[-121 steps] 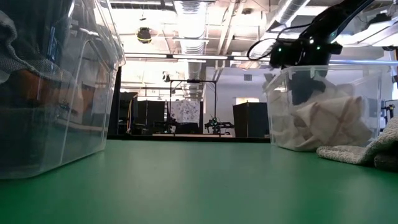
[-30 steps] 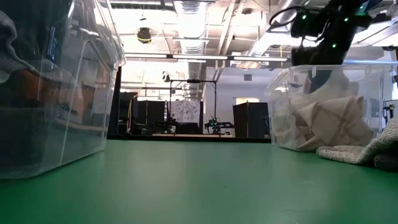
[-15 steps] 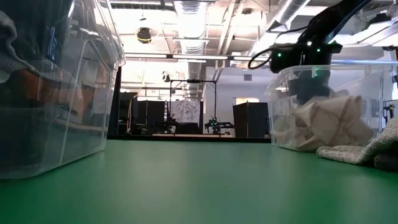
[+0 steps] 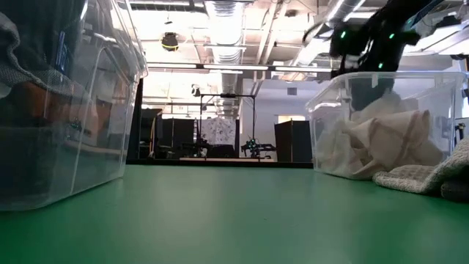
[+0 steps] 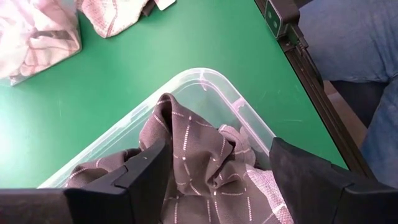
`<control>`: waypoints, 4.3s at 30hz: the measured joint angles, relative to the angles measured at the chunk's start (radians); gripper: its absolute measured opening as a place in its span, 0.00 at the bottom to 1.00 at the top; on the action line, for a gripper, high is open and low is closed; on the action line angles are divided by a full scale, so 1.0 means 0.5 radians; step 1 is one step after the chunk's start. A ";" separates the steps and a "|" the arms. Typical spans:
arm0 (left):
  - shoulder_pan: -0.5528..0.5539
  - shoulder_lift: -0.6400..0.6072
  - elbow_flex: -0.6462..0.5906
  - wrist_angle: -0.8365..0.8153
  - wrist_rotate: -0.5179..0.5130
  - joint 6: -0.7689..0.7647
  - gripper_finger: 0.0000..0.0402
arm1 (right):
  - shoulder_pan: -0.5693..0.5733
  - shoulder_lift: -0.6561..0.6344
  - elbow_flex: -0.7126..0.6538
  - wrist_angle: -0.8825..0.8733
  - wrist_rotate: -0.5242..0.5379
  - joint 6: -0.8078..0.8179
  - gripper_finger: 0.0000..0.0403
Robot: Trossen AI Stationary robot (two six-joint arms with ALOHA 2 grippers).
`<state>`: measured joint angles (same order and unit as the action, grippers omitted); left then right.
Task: Sort towels by color in basket
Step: Put the white towel into the top transparent bin, then put the gray towel into the top transparent bin
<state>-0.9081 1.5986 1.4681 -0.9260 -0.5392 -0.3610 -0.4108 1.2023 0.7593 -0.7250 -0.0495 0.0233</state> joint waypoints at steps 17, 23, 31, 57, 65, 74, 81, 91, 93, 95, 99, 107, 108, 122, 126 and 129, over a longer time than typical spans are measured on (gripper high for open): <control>0.000 0.000 0.000 0.002 -0.002 0.012 0.66 | 0.180 -0.838 0.002 0.000 -0.074 0.066 0.63; 0.000 0.000 -0.001 0.001 -0.016 0.018 0.66 | 0.384 -1.010 0.004 -0.055 -0.466 0.309 0.63; 0.000 0.000 0.000 0.003 -0.035 0.036 0.66 | 0.937 -1.070 0.005 -0.244 -0.526 0.760 0.63; 0.097 0.000 0.000 0.066 -0.046 0.474 0.66 | 2.333 -0.524 0.005 -0.231 0.048 2.268 0.63; 0.183 0.000 0.000 0.106 -0.045 0.731 0.66 | 2.441 -0.320 0.005 -0.150 0.061 2.437 0.63; 0.320 0.000 0.000 0.119 -0.019 0.883 0.66 | 2.543 -0.282 0.005 0.034 0.166 2.559 0.63; 0.409 0.000 0.000 0.204 0.142 0.975 0.66 | 2.545 -0.204 0.005 -0.259 0.166 2.578 0.63; 0.492 0.014 -0.001 0.393 0.356 1.148 0.66 | 2.389 -0.192 0.013 -0.218 0.262 2.134 0.63; 0.521 0.010 -0.039 0.509 0.398 1.186 0.66 | 2.353 -0.192 0.053 -0.214 0.318 2.010 0.63; 0.548 0.011 -0.106 0.598 0.445 1.238 0.66 | 2.317 -0.192 0.110 -0.211 0.381 1.874 0.63; 0.604 0.013 -0.227 0.735 0.535 1.278 0.66 | 2.266 -0.194 0.230 -0.222 0.515 1.652 0.63; 0.710 0.009 -0.428 1.015 0.691 1.289 0.66 | 2.265 -0.158 0.264 -0.498 0.521 1.775 0.63; 0.720 0.009 -0.435 1.039 0.714 1.290 0.66 | 2.272 -0.136 0.263 -0.519 0.519 1.783 0.63; 0.718 0.006 -0.462 1.116 0.757 1.217 0.66 | 2.300 0.171 0.263 -0.705 0.513 1.678 0.63; 0.682 0.007 -0.440 1.064 0.758 1.188 0.66 | 2.300 0.193 0.263 -0.731 0.507 1.664 0.63; 0.644 0.007 -0.366 0.936 0.755 1.168 0.66 | 2.300 0.193 0.263 -0.744 0.508 1.665 0.63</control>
<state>-0.5859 1.6020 1.2852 -0.4579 -0.1616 0.2232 0.7391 1.2987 0.8909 -1.0969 0.2047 0.8557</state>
